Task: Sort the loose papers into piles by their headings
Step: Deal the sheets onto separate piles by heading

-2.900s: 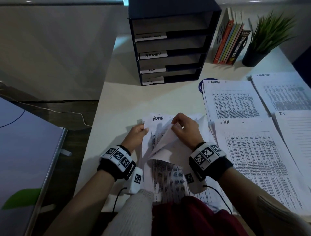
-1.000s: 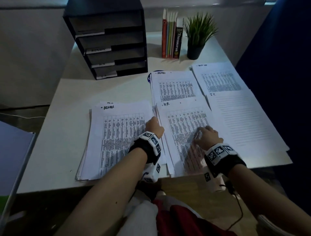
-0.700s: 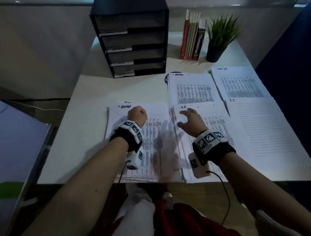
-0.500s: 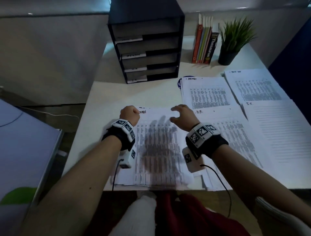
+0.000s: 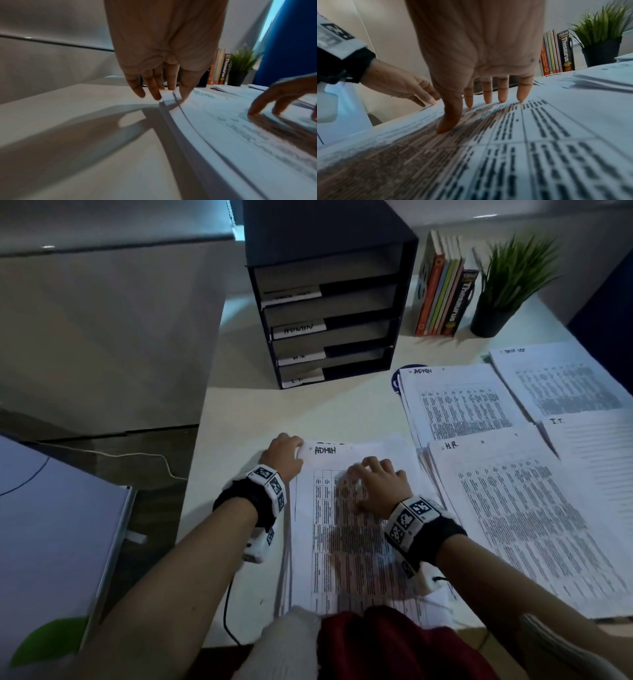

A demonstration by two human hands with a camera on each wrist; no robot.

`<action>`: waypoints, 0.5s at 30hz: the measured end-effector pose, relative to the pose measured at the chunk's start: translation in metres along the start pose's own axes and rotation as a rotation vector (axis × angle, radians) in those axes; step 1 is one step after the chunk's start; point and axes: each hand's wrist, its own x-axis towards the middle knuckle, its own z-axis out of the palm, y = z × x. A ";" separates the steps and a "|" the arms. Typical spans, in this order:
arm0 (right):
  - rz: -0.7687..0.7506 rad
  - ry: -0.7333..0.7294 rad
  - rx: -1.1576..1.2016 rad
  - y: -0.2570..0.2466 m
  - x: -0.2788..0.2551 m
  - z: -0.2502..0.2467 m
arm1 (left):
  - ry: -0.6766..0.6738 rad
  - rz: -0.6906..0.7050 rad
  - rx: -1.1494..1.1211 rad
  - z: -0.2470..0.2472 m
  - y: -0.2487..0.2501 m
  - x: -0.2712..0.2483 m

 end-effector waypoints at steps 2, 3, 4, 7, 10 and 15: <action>0.010 -0.015 0.004 -0.001 0.004 -0.001 | 0.092 0.086 0.041 0.000 -0.001 -0.002; 0.015 -0.021 0.009 -0.002 0.006 -0.003 | 0.138 0.139 0.045 -0.001 0.000 -0.004; 0.020 -0.022 0.012 -0.003 0.007 -0.004 | 0.181 0.197 0.035 -0.001 0.002 -0.007; 0.037 0.001 0.006 -0.007 0.007 -0.008 | 0.142 0.290 -0.138 0.002 0.008 -0.015; 0.020 0.014 -0.057 -0.011 0.004 -0.010 | -0.085 0.241 -0.415 -0.002 0.011 -0.023; -0.064 0.023 -0.188 -0.015 0.001 -0.009 | -0.274 0.061 -0.666 -0.009 0.002 -0.023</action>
